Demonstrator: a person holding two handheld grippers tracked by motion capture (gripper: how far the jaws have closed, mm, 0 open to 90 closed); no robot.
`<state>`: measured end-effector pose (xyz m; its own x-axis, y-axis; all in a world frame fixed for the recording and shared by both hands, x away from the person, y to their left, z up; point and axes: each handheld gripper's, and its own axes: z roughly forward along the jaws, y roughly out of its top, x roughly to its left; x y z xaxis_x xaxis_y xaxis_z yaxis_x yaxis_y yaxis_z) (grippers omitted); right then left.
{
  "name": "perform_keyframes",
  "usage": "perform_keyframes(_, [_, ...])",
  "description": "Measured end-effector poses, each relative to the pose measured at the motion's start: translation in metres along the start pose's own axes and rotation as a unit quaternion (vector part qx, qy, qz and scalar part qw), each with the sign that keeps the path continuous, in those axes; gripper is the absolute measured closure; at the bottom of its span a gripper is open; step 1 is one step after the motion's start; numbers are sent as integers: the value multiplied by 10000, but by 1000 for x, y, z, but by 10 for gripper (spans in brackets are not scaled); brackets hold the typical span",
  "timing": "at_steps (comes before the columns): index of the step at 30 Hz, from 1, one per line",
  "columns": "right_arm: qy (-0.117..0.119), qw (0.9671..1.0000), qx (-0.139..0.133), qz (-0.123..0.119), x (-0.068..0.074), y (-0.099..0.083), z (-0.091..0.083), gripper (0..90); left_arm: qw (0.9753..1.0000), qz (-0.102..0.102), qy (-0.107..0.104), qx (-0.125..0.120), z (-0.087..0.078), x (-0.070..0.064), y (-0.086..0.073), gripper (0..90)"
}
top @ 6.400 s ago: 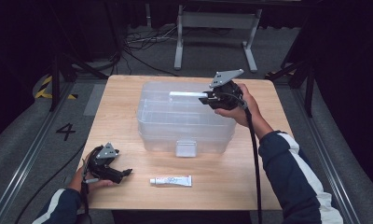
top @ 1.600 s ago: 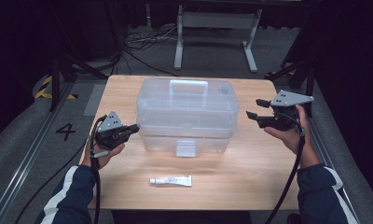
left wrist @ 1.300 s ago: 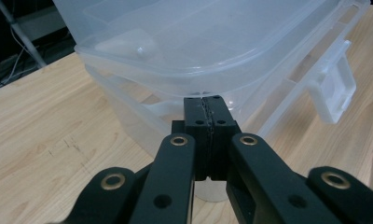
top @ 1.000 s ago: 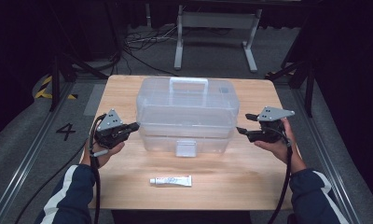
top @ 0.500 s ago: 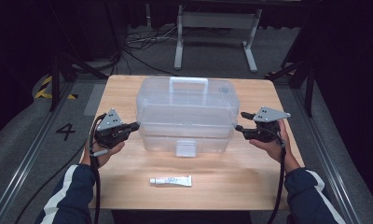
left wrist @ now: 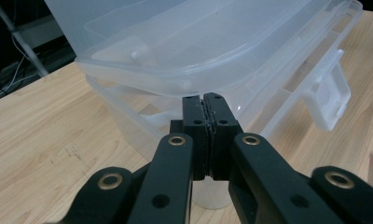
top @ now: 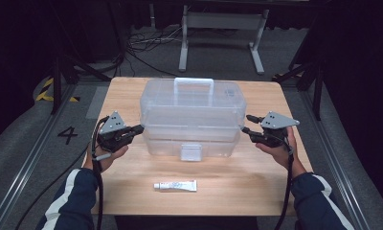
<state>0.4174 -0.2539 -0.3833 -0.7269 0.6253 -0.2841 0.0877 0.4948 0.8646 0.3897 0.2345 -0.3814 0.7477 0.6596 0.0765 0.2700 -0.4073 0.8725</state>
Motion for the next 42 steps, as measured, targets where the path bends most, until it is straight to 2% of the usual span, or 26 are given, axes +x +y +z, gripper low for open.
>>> perform_keyframes(4, [-61, 9996, -226, -126, 4, 2, -3, 581, 10000, 33, -6, 8, -1, -2, 0, 870])
perform_keyframes(9, [-220, 9987, -343, -300, 8, 6, -5, 638, 10000, 71, -29, 10, -1, -4, 1, 862])
perform_keyframes(12, [-311, 9980, -437, -342, 9, 7, -6, 643, 9999, 115, -47, 30, -1, -6, 1, 848])
perform_keyframes(17, [-360, 9975, -529, -309, 10, 9, -6, 650, 9998, 158, -111, 72, -3, -11, 2, 822])
perform_keyframes(20, [-474, 9967, -580, -327, 10, 11, -6, 660, 9996, 200, -182, 101, -4, -15, 2, 809])
perform_keyframes(21, [-473, 9964, -633, -319, 10, 12, -7, 668, 9995, 252, -182, 115, -4, -16, 2, 786])
perform_keyframes(24, [-590, 9953, -681, -343, 11, 15, -6, 685, 9992, 226, -274, 174, -2, -20, 1, 716])
perform_keyframes(26, [-661, 9945, -725, -363, 12, 16, -6, 693, 9987, 251, -398, 205, -1, -22, 1, 672])
perform_keyframes(35, [-925, 9916, -816, -395, 13, 21, -6, 723, 9963, 491, -467, 521, 9, -31, -3, 584])
perform_keyframes(42, [-990, 9910, -829, -360, 11, 25, -6, 733, 9958, 539, -489, 559, 13, -31, -5, 549])
